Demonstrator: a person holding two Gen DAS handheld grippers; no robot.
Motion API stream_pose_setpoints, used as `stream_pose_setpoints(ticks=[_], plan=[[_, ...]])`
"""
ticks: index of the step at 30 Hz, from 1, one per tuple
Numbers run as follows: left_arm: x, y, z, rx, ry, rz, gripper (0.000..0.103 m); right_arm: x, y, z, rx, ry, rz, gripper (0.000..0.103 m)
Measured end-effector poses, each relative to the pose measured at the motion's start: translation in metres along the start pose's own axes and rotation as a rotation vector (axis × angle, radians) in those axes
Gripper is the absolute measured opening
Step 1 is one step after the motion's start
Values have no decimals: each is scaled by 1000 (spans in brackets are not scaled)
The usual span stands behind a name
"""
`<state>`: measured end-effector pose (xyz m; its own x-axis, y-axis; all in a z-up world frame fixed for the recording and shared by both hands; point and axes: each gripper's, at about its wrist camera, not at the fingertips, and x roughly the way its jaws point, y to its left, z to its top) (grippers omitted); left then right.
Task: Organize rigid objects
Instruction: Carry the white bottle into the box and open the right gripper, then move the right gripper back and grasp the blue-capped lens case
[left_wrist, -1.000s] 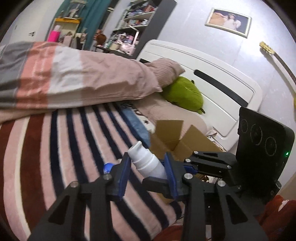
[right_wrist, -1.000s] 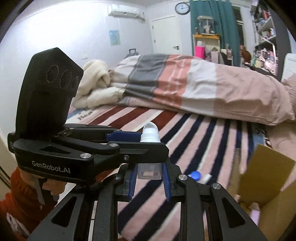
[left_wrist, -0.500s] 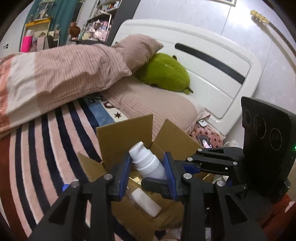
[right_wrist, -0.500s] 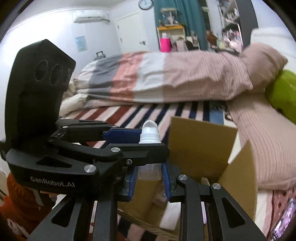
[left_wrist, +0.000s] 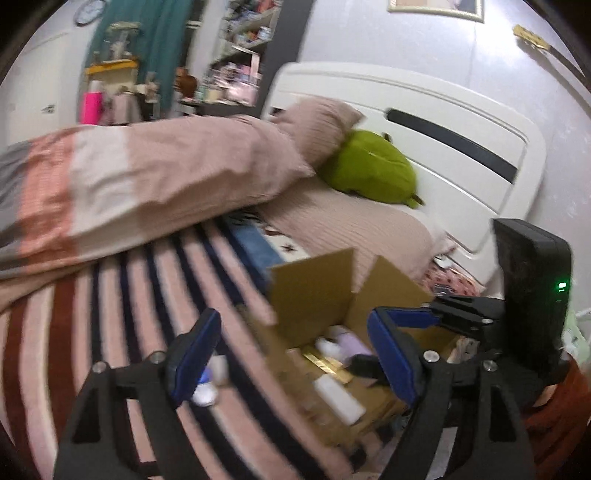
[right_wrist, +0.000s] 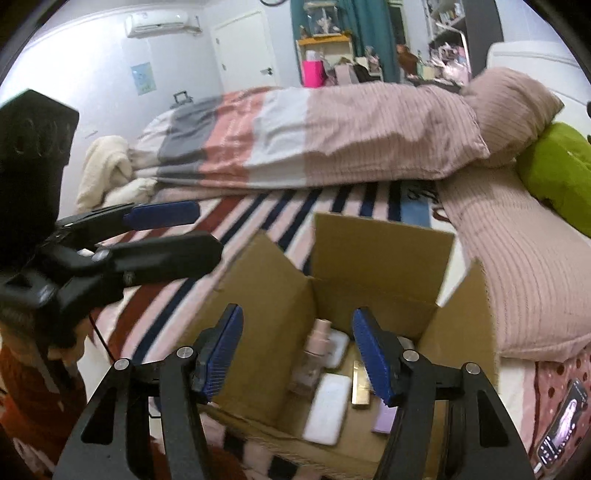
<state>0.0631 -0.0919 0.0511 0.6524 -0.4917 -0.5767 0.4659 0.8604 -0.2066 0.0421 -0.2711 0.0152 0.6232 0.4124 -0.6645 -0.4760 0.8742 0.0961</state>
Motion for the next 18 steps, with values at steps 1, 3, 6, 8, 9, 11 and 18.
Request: stream_pose_setpoints(ticks=[1, 3, 6, 8, 9, 11, 18], plan=[[-8, 8, -3, -8, -11, 22, 79, -1, 8, 2, -13, -10, 9, 59], [-26, 27, -10, -27, -27, 81, 79, -2, 27, 6, -36, -29, 40, 59], [-53, 59, -27, -62, -51, 183, 79, -2, 63, 11, -93, -55, 87, 59], [-66, 77, -37, -83, -56, 203, 79, 4, 91, 14, -151, -65, 115, 59], [-73, 88, -44, -94, -59, 222, 79, 8, 100, 15, -166, -58, 131, 59], [-81, 104, -55, -108, -61, 254, 79, 24, 122, 16, -184, -27, 175, 59], [-88, 158, -96, -175, -40, 280, 79, 106, 157, 3, -190, 145, 197, 59]])
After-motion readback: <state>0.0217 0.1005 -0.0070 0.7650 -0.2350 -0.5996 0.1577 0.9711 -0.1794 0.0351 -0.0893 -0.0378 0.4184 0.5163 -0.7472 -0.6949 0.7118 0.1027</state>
